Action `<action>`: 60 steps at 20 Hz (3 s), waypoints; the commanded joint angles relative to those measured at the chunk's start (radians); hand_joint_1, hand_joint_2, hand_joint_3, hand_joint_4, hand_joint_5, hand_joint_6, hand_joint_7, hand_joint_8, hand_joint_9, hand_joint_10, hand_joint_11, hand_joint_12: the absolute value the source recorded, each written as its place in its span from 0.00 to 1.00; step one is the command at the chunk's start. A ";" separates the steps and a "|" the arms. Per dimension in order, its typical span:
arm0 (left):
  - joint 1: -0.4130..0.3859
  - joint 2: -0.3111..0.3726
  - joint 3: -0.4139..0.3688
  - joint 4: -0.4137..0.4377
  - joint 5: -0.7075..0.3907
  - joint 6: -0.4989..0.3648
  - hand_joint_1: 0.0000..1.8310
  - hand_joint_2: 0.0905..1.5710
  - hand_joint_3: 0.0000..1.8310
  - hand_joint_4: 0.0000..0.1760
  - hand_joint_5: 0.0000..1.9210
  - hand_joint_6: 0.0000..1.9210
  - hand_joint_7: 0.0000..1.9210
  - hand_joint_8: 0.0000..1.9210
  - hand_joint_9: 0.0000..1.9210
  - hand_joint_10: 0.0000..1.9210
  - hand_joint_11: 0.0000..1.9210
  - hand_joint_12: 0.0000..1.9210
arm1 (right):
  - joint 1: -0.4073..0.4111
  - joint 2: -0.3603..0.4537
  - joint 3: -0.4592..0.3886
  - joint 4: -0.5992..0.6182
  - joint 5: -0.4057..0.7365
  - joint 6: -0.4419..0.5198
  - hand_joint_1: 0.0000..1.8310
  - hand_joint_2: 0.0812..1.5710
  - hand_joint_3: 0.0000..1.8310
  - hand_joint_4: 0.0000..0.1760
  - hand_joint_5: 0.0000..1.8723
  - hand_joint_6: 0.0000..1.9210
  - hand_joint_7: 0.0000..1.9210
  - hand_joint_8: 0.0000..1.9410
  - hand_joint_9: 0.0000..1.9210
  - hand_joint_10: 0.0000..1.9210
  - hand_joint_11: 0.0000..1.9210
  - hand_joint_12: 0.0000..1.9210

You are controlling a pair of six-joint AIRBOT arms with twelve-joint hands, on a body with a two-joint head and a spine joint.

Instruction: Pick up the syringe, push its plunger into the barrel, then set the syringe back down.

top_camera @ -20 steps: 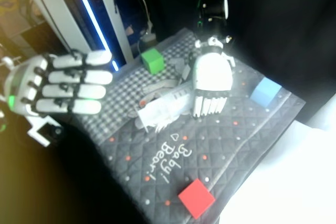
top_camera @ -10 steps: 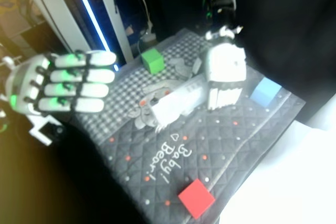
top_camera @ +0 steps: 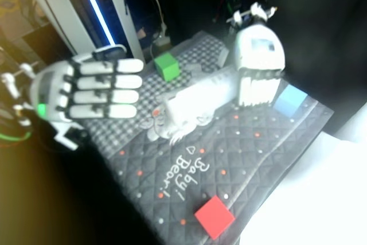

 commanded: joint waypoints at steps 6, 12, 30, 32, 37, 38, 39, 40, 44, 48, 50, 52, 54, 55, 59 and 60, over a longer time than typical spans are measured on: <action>-0.027 0.018 -0.005 -0.014 -0.144 -0.004 0.83 0.70 0.03 0.00 0.66 1.00 0.81 1.00 0.81 1.00 0.72 1.00 | -0.025 -0.030 0.005 0.030 0.124 0.019 0.10 0.56 0.01 0.00 0.00 0.00 0.00 0.00 0.00 0.00 0.02 0.02; -0.029 0.022 -0.006 0.007 -0.167 -0.004 0.83 0.69 0.03 0.00 0.66 1.00 0.77 1.00 0.79 1.00 0.71 1.00 | -0.055 -0.070 0.008 0.054 0.124 0.045 0.15 0.58 0.01 0.00 0.00 0.00 0.00 0.00 0.00 0.00 0.01 0.02; -0.042 0.020 -0.049 0.050 -0.194 -0.004 0.85 0.67 0.06 0.00 0.68 1.00 0.81 1.00 0.82 1.00 0.69 1.00 | -0.089 -0.127 0.028 0.042 0.080 0.105 0.19 0.50 0.00 0.00 0.00 0.00 0.00 0.00 0.00 0.00 0.00 0.00; -0.044 0.018 -0.052 0.058 -0.194 -0.004 0.85 0.67 0.07 0.00 0.68 1.00 0.82 1.00 0.83 1.00 0.68 1.00 | -0.089 -0.129 0.029 0.036 0.078 0.109 0.20 0.51 0.00 0.00 0.00 0.00 0.00 0.00 0.00 0.00 0.00 0.00; -0.057 0.018 -0.056 0.067 -0.198 -0.004 0.86 0.56 0.23 0.00 0.70 1.00 0.81 1.00 0.80 1.00 0.63 1.00 | -0.088 -0.136 0.030 0.029 0.066 0.115 0.20 0.48 0.00 0.00 0.00 0.00 0.00 0.00 0.00 0.00 0.00 0.00; -0.059 0.018 -0.057 0.068 -0.202 -0.004 0.85 0.55 0.26 0.00 0.70 1.00 0.82 1.00 0.81 1.00 0.64 1.00 | -0.087 -0.138 0.030 0.027 0.063 0.116 0.20 0.48 0.00 0.00 0.00 0.00 0.00 0.00 0.00 0.00 0.00 0.00; -0.062 0.018 -0.058 0.068 -0.205 -0.004 0.84 0.55 0.26 0.00 0.69 1.00 0.81 1.00 0.82 1.00 0.71 1.00 | -0.086 -0.139 0.031 0.025 0.060 0.118 0.19 0.49 0.00 0.00 0.00 0.00 0.00 0.00 0.00 0.00 0.00 0.00; -0.064 0.018 -0.058 0.068 -0.210 -0.004 0.85 0.55 0.26 0.00 0.69 1.00 0.82 1.00 0.83 1.00 0.75 1.00 | -0.084 -0.140 0.031 0.022 0.056 0.120 0.19 0.49 0.00 0.00 0.00 0.00 0.00 0.00 0.00 0.00 0.00 0.00; -0.072 0.015 -0.058 0.066 -0.224 -0.004 0.85 0.57 0.23 0.00 0.66 1.00 0.79 1.00 0.81 1.00 0.75 1.00 | -0.078 -0.146 0.033 0.021 0.055 0.124 0.17 0.49 0.00 0.00 0.00 0.00 0.00 0.00 0.00 0.00 0.00 0.00; -0.072 0.015 -0.058 0.068 -0.218 -0.004 0.87 0.52 0.32 0.00 0.69 1.00 0.80 1.00 0.83 1.00 0.80 1.00 | -0.066 -0.164 0.041 0.015 0.053 0.139 0.19 0.51 0.00 0.00 0.00 0.00 0.00 0.00 0.00 0.00 0.00 0.00; -0.074 0.014 -0.058 0.068 -0.217 -0.015 0.86 0.54 0.26 0.00 0.66 1.00 0.79 1.00 0.81 1.00 0.74 1.00 | -0.060 -0.170 0.043 0.009 0.050 0.145 0.17 0.53 0.01 0.00 0.00 0.00 0.00 0.00 0.00 0.00 0.00 0.00; -0.074 0.013 -0.057 0.069 -0.213 -0.015 0.87 0.55 0.24 0.00 0.66 1.00 0.79 1.00 0.82 1.00 0.82 1.00 | -0.051 -0.178 0.046 -0.001 0.046 0.151 0.15 0.51 0.00 0.00 0.00 0.00 0.00 0.00 0.00 0.00 0.00 0.00; -0.074 0.012 -0.057 0.069 -0.211 -0.015 0.87 0.58 0.20 0.00 0.63 1.00 0.77 1.00 0.81 1.00 0.79 1.00 | -0.047 -0.180 0.046 -0.006 0.044 0.153 0.14 0.52 0.01 0.00 0.00 0.00 0.00 0.00 0.00 0.00 0.00 0.00; -0.074 0.012 -0.056 0.069 -0.210 -0.015 0.87 0.62 0.12 0.00 0.60 1.00 0.76 1.00 0.80 1.00 0.79 1.00 | -0.044 -0.181 0.046 -0.011 0.043 0.153 0.13 0.54 0.01 0.00 0.00 0.00 0.00 0.00 0.00 0.00 0.00 0.00; -0.074 0.007 -0.051 0.070 -0.202 -0.015 0.89 0.62 0.10 0.00 0.61 1.00 0.74 1.00 0.80 1.00 0.83 1.00 | -0.033 -0.186 0.046 -0.030 0.041 0.168 0.08 0.58 0.01 0.00 0.00 0.00 0.00 0.00 0.00 0.00 0.00 0.00; -0.074 0.007 -0.051 0.070 -0.202 -0.015 0.90 0.62 0.10 0.00 0.61 1.00 0.74 1.00 0.80 1.00 0.83 1.00 | -0.030 -0.186 0.046 -0.034 0.041 0.170 0.08 0.60 0.01 0.00 0.00 0.00 0.00 0.00 0.00 0.00 0.00 0.00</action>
